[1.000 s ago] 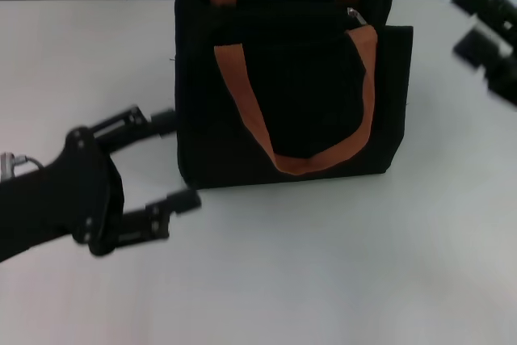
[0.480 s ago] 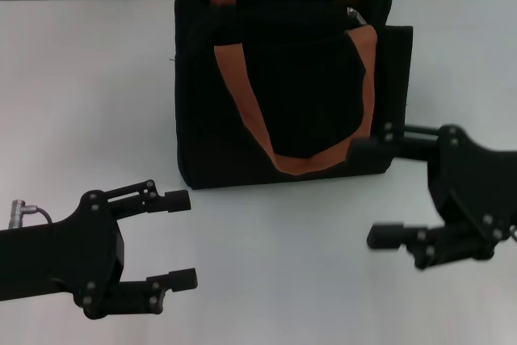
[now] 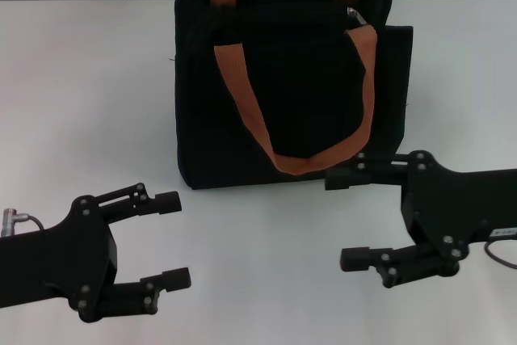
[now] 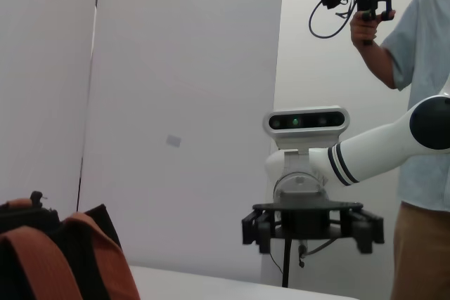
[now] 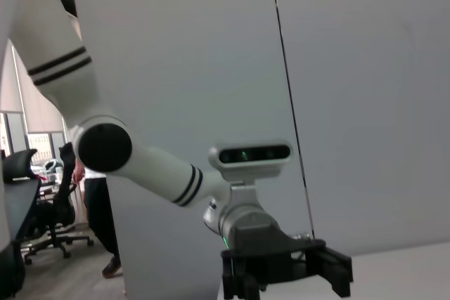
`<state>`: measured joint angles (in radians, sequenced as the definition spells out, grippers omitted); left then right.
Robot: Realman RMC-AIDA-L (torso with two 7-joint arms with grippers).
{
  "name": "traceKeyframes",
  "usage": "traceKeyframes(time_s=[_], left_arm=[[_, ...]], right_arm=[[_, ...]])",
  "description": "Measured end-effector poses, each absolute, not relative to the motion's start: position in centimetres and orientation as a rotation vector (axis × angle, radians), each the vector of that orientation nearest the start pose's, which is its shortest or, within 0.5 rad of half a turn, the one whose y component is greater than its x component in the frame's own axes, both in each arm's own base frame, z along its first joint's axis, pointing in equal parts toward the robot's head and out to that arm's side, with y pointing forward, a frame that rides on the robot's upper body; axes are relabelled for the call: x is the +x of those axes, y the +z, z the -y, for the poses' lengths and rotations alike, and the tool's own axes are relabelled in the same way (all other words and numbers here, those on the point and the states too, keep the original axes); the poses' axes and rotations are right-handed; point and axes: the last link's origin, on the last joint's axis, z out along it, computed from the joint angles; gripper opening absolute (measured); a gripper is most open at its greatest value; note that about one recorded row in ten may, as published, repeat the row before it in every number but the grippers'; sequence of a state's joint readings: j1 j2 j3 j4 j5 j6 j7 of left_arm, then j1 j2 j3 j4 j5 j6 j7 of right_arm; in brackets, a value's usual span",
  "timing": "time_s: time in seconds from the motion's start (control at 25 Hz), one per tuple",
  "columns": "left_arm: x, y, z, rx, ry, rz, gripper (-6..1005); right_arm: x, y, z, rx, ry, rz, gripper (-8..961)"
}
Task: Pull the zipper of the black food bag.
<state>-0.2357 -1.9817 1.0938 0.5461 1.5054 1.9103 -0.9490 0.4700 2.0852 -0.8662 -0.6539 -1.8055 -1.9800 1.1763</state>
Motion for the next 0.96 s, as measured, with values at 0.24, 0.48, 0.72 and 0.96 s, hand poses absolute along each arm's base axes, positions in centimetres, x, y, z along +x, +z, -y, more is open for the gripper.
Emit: traceKeyframes(time_s=[0.24, 0.48, 0.72, 0.96], left_arm=[[-28.7, 0.7, -21.2, -2.809, -1.135, 0.237, 800], [-28.8, 0.2, -21.3, -2.807, -1.115, 0.254, 800], [-28.9, 0.0, -21.0, -2.802, -1.118, 0.267, 800], [-28.9, -0.1, -20.9, -2.798, -1.122, 0.271, 800]], right_arm=[[22.5, -1.2, -26.8, -3.032, 1.088, -0.192, 827], [22.7, -1.8, -26.9, -3.035, 1.073, -0.224, 827], [22.8, -2.0, -26.5, -3.032, 1.097, -0.23, 827], [23.0, -2.5, -26.2, -3.019, 1.125, -0.221, 826]])
